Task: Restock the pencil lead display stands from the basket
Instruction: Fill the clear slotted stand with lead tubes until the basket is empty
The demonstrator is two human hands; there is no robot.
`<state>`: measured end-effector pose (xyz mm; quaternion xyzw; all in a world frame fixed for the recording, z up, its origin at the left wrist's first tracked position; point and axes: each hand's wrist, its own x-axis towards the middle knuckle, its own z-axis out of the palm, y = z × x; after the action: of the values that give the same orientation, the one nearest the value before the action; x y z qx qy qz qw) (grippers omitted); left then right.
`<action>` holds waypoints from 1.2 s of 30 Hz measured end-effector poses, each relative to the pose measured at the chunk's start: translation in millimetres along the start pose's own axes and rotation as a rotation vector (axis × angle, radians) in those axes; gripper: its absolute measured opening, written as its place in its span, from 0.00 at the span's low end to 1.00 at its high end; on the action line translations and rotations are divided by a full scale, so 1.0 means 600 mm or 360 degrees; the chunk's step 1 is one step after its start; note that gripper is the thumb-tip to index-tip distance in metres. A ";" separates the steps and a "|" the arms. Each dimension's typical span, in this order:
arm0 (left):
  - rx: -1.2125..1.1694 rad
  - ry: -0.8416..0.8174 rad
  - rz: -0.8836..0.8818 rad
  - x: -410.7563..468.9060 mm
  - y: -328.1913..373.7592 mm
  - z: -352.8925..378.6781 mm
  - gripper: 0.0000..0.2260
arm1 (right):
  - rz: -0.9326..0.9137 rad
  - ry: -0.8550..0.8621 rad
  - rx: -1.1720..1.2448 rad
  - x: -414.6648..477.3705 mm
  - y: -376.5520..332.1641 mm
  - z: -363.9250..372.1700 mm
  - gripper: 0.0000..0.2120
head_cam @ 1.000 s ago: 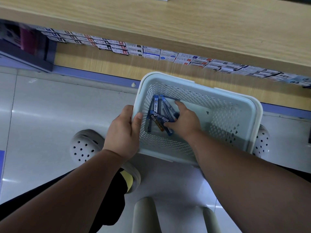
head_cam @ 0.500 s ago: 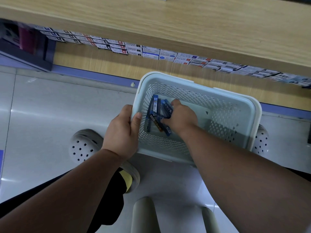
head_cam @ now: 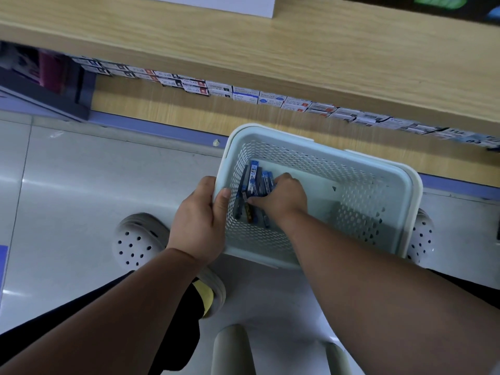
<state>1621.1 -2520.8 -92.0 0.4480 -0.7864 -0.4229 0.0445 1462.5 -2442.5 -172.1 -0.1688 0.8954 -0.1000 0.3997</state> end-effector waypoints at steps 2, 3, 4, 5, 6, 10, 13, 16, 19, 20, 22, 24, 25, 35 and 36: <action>-0.0002 0.0004 0.0007 -0.001 -0.001 0.001 0.13 | 0.0060 -0.0012 -0.0024 0.004 -0.008 0.002 0.40; 0.0001 0.0002 0.0010 -0.001 -0.002 0.000 0.13 | 0.0079 -0.0010 -0.0039 0.004 -0.012 0.003 0.42; 0.0003 0.0000 0.0010 -0.001 -0.003 0.000 0.14 | 0.0093 -0.0006 -0.0054 0.004 -0.015 0.005 0.43; 0.0004 0.0000 0.0010 -0.001 -0.003 0.000 0.14 | 0.0099 0.0001 -0.0069 0.004 -0.018 0.007 0.44; 0.0004 0.0001 0.0009 0.000 -0.004 0.000 0.15 | 0.0105 0.0002 -0.0079 0.005 -0.020 0.008 0.44; -0.0019 0.0004 0.0012 0.000 -0.004 0.000 0.16 | 0.0062 -0.0061 -0.0113 0.009 -0.020 0.015 0.39; -0.0022 -0.0003 0.0001 -0.001 -0.002 -0.001 0.16 | 0.0012 -0.0071 -0.0158 0.005 -0.019 0.022 0.38; -0.0021 -0.0005 0.0001 -0.001 0.001 0.000 0.16 | 0.0048 -0.0066 -0.0156 0.002 -0.022 0.024 0.37; -0.0028 -0.0002 -0.0012 -0.001 0.001 0.000 0.15 | 0.0150 -0.0079 -0.0104 0.003 -0.032 0.022 0.36; -0.0031 -0.0004 -0.0016 -0.001 0.000 0.000 0.14 | 0.0176 -0.0086 -0.0092 0.004 -0.036 0.022 0.36; -0.0029 -0.0004 -0.0029 -0.002 -0.001 0.000 0.14 | 0.0209 -0.0113 -0.0052 0.007 -0.038 0.022 0.36; -0.0032 -0.0004 -0.0035 -0.002 -0.001 0.001 0.11 | 0.0228 -0.0132 -0.0008 0.007 -0.037 0.025 0.36; -0.0036 -0.0004 -0.0029 -0.002 -0.001 0.001 0.10 | 0.0228 -0.0126 -0.0002 0.007 -0.036 0.027 0.37; -0.0053 0.0005 -0.0015 -0.003 0.000 0.003 0.13 | 0.0192 -0.0119 -0.0048 -0.004 -0.045 0.044 0.38; -0.0049 0.0003 -0.0016 -0.003 0.000 0.003 0.13 | 0.0209 -0.0099 0.0003 -0.005 -0.044 0.044 0.37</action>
<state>1621.1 -2518.4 -92.6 0.4516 -0.7774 -0.4349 0.0499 1490.2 -2467.0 -179.2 -0.1123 0.8916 -0.0692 0.4333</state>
